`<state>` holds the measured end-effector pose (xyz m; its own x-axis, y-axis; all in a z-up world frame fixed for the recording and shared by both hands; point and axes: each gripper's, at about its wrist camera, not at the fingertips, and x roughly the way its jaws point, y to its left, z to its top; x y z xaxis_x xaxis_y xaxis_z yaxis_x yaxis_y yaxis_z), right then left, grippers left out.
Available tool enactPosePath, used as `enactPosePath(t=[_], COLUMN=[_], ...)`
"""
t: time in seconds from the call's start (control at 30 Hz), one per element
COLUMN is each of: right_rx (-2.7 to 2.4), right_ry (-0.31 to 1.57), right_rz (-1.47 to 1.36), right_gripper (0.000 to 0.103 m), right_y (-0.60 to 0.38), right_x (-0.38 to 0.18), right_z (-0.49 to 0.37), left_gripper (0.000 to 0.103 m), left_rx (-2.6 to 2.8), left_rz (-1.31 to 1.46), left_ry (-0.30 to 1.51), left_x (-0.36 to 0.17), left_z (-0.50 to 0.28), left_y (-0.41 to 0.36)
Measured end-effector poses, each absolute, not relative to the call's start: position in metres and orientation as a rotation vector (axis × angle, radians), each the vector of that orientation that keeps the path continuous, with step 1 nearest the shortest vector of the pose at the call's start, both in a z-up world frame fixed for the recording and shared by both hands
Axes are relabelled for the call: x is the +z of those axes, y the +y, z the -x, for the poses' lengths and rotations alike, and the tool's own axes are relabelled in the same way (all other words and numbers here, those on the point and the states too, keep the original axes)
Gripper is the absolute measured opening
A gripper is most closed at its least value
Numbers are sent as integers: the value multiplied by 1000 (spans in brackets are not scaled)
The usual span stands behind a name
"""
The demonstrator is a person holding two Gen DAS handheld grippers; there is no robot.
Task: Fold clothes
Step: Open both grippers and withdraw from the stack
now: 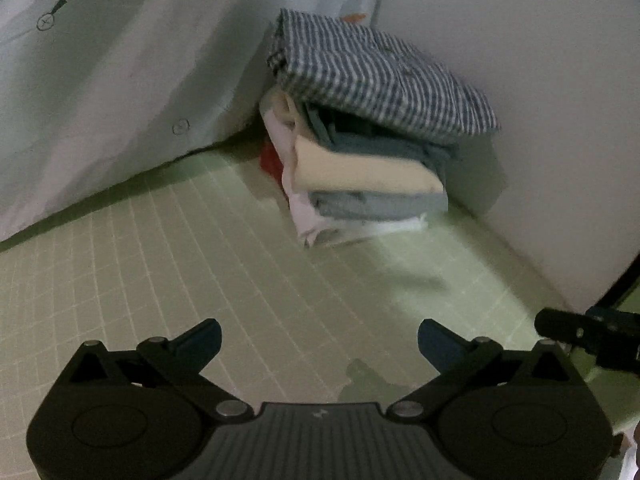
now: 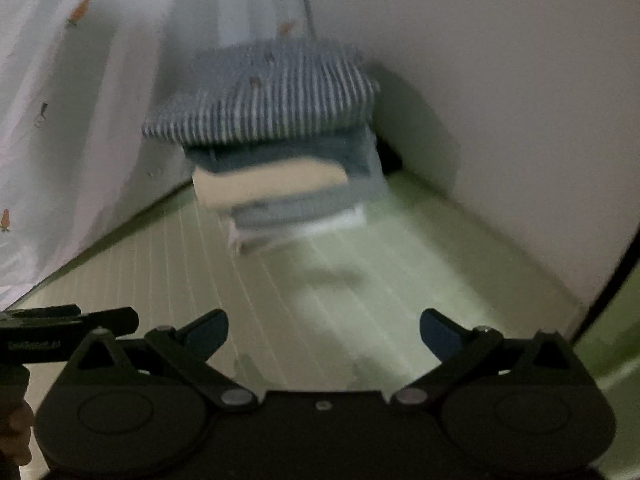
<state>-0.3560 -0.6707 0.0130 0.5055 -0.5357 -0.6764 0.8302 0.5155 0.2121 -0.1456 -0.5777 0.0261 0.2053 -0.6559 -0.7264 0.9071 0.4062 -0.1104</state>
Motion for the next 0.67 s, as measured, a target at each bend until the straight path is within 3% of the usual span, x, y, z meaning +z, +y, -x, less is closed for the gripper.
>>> enactPosePath(t=[0.67], right_rx=[-921], right_ry=[546], right_rz=[-530], right_gripper=[103], right_y=[-665], right_x=[22], right_z=[370], left_gripper=[103], left_rx=[-1166], left_rz=[-379], left_ry=[744], left_x=[32], left_z=[150], left_y=[-573])
